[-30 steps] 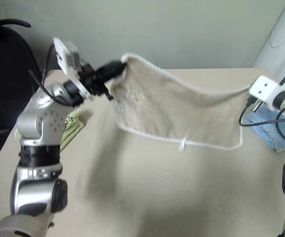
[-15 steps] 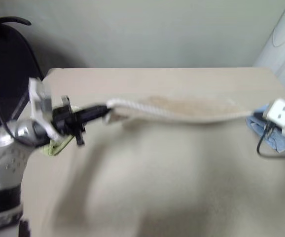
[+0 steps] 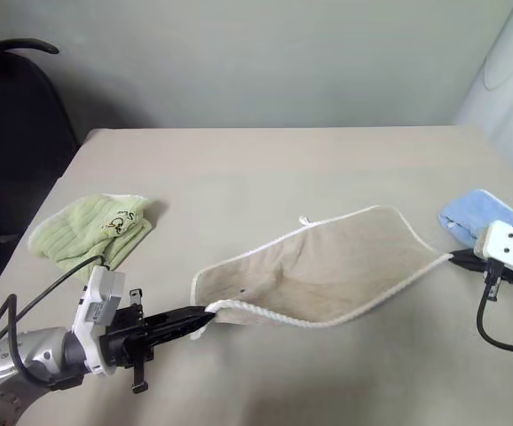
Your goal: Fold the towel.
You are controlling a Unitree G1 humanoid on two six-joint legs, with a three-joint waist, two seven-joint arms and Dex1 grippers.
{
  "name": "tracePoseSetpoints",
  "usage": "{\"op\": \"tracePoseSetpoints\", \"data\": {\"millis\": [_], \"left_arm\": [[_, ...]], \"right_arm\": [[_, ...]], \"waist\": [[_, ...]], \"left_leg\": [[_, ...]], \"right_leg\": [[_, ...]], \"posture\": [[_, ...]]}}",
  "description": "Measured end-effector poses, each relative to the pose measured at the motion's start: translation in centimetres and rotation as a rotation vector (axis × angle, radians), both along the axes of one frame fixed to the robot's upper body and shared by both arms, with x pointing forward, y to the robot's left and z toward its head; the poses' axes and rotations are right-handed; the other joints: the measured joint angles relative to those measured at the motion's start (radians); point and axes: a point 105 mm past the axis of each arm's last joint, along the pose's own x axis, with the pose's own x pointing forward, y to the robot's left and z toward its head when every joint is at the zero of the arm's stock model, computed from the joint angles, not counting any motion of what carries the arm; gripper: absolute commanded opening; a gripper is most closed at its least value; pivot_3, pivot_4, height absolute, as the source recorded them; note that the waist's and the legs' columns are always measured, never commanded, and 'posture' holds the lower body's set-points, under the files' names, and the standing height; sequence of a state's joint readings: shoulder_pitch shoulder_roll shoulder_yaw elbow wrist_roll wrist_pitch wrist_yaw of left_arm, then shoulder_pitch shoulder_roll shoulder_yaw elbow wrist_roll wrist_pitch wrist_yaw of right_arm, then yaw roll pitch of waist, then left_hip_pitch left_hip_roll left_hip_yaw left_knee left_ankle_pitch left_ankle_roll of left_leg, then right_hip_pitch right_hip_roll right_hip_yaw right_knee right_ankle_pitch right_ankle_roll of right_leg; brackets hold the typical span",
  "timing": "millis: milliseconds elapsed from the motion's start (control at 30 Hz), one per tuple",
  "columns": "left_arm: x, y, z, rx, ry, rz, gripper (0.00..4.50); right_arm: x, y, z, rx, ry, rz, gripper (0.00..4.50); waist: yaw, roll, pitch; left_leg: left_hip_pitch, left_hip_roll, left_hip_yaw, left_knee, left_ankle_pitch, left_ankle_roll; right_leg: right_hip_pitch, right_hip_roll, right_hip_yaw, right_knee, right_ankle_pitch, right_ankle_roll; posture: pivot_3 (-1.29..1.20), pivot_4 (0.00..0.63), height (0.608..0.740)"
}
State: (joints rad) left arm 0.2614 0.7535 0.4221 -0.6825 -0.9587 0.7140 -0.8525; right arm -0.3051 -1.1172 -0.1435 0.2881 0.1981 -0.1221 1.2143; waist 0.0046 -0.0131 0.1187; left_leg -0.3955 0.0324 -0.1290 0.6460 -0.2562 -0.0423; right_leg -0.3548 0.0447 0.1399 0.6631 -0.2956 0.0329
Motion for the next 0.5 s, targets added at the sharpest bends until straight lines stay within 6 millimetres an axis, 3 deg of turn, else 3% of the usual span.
{"op": "tracePoseSetpoints", "data": {"millis": [167, 300, 500], "left_arm": [[3.8, 2.6, 0.6, -0.110, -0.023, 0.219, 0.02], [6.0, 5.1, -0.3, -0.127, 0.007, 0.386, 0.02], [7.8, 5.3, -2.8, -0.039, 0.050, 0.452, 0.02]], "right_arm": [[4.9, 1.7, 1.4, -0.033, -0.133, -0.008, 0.00], [8.9, 3.1, 1.6, -0.099, -0.199, -0.032, 0.00], [12.4, 5.1, 0.1, -0.190, -0.234, -0.071, 0.00]], "waist": [[-0.002, 0.001, 0.000], [-0.002, 0.002, 0.001], [0.001, 0.002, 0.000]], "left_leg": [[0.001, 0.000, -0.001, -0.001, 0.000, 0.001], [-0.001, 0.000, -0.001, 0.000, 0.000, 0.000], [-0.005, 0.000, -0.003, 0.000, 0.001, -0.001]], "right_leg": [[-0.001, 0.000, -0.001, 0.002, 0.000, 0.000], [-0.003, -0.001, -0.001, 0.004, 0.001, -0.001], [-0.007, -0.001, -0.003, 0.003, 0.002, -0.003]], "posture": [[0.00, 0.150, 0.740], [0.00, 0.150, 0.740], [0.00, 0.150, 0.740]]}}
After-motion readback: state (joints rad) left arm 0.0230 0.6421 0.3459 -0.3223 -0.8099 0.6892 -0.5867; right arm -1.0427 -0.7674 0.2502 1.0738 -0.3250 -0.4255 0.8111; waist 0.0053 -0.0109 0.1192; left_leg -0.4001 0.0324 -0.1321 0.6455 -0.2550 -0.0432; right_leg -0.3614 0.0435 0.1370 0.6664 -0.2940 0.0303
